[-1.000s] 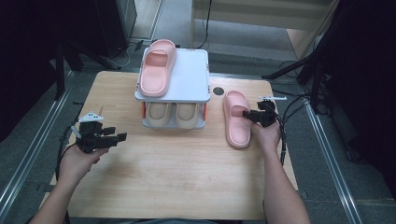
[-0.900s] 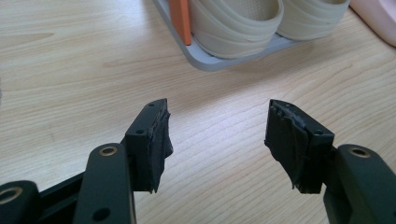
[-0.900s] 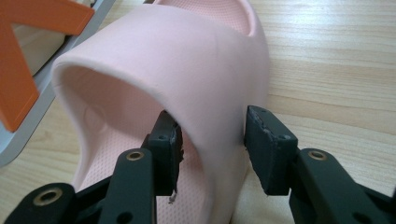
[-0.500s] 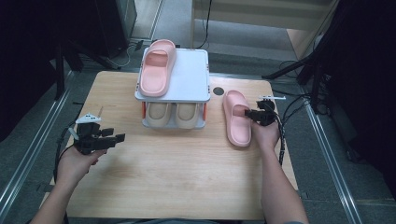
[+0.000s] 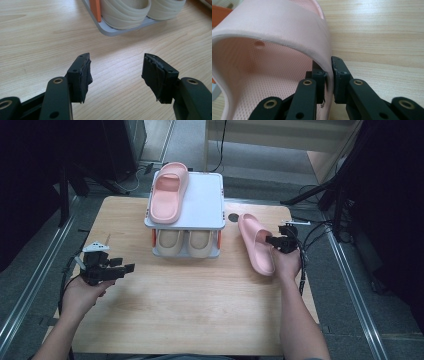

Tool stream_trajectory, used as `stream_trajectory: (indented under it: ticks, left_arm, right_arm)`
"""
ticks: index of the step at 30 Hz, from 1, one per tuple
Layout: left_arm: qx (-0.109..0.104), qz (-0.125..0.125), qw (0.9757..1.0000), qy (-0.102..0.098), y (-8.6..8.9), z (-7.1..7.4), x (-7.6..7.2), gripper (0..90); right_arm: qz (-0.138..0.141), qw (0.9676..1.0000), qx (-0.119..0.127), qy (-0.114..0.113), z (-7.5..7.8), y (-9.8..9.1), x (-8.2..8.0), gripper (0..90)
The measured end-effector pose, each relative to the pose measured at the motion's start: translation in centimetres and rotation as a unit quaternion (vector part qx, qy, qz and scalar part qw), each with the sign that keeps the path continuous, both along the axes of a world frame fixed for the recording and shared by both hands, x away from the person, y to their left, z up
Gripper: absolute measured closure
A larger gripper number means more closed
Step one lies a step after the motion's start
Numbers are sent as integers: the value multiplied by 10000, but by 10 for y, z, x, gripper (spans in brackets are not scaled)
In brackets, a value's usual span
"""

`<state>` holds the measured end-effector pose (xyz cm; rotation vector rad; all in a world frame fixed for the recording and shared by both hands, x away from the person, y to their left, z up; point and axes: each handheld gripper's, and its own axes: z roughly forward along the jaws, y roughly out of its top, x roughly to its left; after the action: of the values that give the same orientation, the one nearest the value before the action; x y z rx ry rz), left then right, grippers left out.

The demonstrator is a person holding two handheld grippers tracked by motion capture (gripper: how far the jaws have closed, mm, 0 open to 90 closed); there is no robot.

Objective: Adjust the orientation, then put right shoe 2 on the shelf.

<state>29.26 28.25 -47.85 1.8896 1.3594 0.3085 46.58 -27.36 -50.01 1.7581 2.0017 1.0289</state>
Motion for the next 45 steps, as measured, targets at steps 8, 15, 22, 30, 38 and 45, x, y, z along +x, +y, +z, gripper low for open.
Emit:
stream_trajectory:
  ticks: [8,15,22,30,38,45]
  left_arm:
    - [-17,-103,9999,-4,-6,-1,8,399]
    - [-7,-274,9996,-7,-14,0,15,398]
    - [-43,-366,9993,25,-20,1,22,398]
    - [-169,-423,9989,143,-22,-2,23,398]
    - [-175,-524,9983,181,-25,-2,26,399]
    - [-124,-517,9984,179,-27,-4,26,399]
  right_arm:
    - [1,10000,-73,19,5,-1,-5,828]
    - [-56,9999,-152,-45,14,-5,-14,827]
    - [55,9977,-656,-148,29,4,-17,825]
    - [147,9968,-791,23,43,10,-11,823]
    - [184,9976,-665,4,80,20,1,824]
    - [226,9975,-666,-92,121,33,18,823]
